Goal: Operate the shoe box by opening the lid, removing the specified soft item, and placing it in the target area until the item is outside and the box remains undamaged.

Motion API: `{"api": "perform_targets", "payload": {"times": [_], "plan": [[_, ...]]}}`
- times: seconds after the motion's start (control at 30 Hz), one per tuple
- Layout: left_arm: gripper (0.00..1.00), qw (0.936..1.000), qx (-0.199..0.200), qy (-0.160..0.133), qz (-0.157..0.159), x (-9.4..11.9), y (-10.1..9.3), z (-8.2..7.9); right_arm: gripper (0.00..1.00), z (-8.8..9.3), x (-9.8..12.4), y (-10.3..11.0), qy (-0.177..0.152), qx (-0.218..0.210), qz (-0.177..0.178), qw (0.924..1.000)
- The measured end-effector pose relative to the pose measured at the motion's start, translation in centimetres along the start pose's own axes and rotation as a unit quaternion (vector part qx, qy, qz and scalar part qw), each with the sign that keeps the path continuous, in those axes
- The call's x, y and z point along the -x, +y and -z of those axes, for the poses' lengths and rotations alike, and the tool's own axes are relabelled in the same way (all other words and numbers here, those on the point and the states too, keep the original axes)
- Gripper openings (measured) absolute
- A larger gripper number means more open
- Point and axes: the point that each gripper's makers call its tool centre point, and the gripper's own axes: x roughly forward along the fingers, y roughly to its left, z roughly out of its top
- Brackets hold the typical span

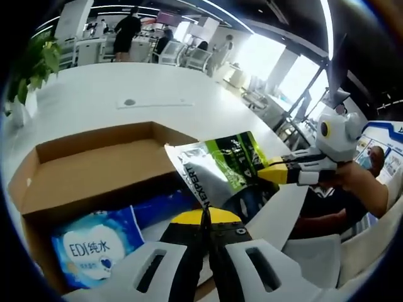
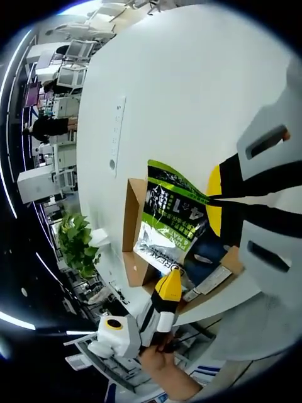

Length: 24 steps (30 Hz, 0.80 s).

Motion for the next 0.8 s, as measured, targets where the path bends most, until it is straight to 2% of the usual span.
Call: {"api": "perform_targets", "payload": {"times": [0.47, 0.67, 0.8], "plan": [[0.00, 0.9997, -0.021, 0.002, 0.012, -3.0, -2.3, -2.2, 0.00, -0.2, 1.7, -3.8, -0.003, -0.007, 0.029, 0.9996], [0.00, 0.9992, -0.037, 0.010, 0.011, -4.3, -2.9, -2.8, 0.00, 0.0, 1.8, -5.3, 0.003, -0.004, 0.045, 0.9990], [0.00, 0.9984, -0.050, 0.024, 0.009, -5.2, -3.1, -2.5, 0.00, 0.4, 1.6, -6.1, 0.011, -0.001, 0.051, 0.9987]]}}
